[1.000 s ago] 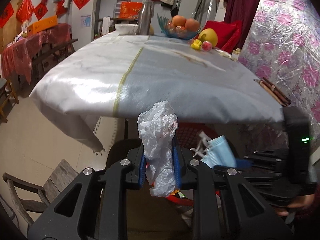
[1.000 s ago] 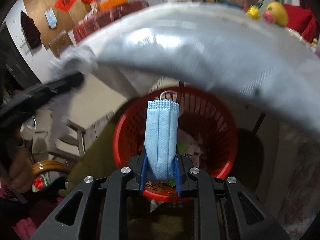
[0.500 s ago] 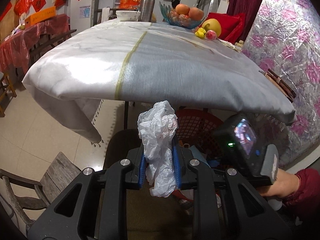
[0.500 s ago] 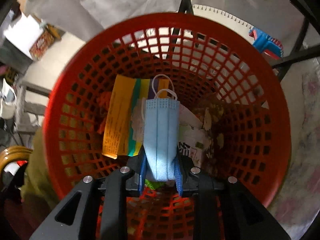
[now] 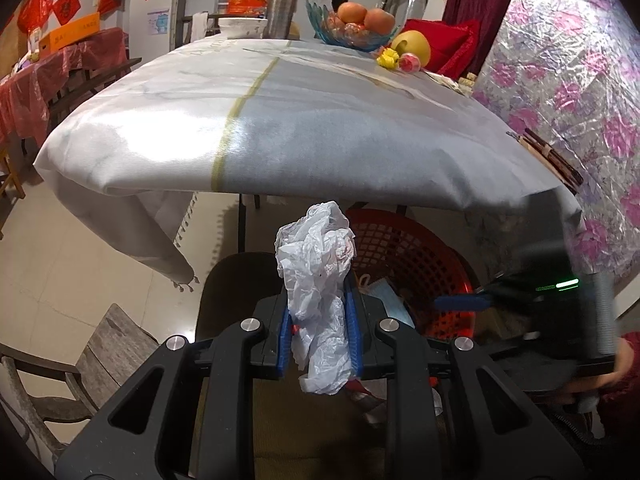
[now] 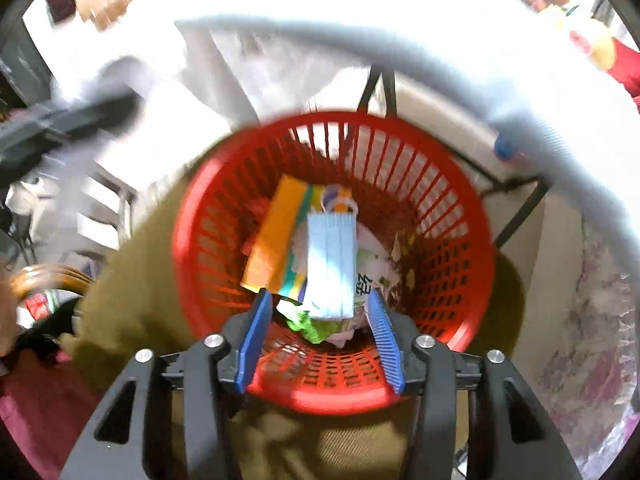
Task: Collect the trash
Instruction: 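Lower the blue mask into the red basket and open the right tool, then lower the white plastic into the red basket and open the left tool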
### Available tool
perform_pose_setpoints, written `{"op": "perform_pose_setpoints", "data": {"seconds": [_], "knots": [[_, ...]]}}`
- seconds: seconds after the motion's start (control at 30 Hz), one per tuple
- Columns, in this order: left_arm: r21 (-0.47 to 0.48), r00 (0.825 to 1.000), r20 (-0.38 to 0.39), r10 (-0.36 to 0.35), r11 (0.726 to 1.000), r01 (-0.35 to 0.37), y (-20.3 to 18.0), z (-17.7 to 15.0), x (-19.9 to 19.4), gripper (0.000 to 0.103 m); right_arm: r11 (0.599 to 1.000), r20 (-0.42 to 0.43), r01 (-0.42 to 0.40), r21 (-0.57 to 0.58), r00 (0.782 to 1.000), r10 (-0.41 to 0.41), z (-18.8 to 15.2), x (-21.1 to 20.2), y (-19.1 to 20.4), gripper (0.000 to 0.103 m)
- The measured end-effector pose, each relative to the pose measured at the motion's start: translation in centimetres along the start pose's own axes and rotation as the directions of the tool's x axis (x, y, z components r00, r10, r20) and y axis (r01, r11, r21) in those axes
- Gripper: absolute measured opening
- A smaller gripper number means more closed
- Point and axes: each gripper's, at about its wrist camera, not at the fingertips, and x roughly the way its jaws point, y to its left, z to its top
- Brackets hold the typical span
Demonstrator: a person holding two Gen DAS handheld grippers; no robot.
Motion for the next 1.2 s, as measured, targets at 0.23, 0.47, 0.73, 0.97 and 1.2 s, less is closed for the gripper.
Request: {"op": "perform_pose_setpoints", "data": {"seconds": [0.23, 0.47, 0.73, 0.97, 1.2], "knots": [[0.052, 0.998, -0.054, -0.036, 0.998, 0.038, -2.2, -0.3, 1.3, 0.024, 0.994, 0.23, -0.038, 0.105, 0.973, 0.013, -2.0, -7.5, -1.9, 0.051], [0.117, 0.993, -0.111, -0.027, 0.992, 0.04, -4.8, 0.3, 3.9, 0.024, 0.985, 0.303, -0.056, 0.163, 0.953, 0.004, -3.4, -9.3, -4.9, 0.055], [0.146, 0.979, -0.204, 0.005, 0.989, 0.025, -5.9, 0.4, 8.7, 0.026, 0.969, 0.301, -0.104, 0.224, 0.953, 0.032, -4.6, -6.0, -7.1, 0.06], [0.146, 0.955, -0.295, 0.03, 0.989, 0.014, -5.9, -0.5, 12.4, 0.026, 0.965, 0.28, -0.118, 0.234, 0.959, 0.049, -4.4, -4.8, -7.8, 0.06], [0.174, 0.924, -0.375, 0.072, 0.985, -0.006, -6.0, -1.2, 15.5, 0.026, 0.969, 0.248, -0.116, 0.217, 0.967, 0.06, -3.6, -3.5, -7.5, 0.06]]}}
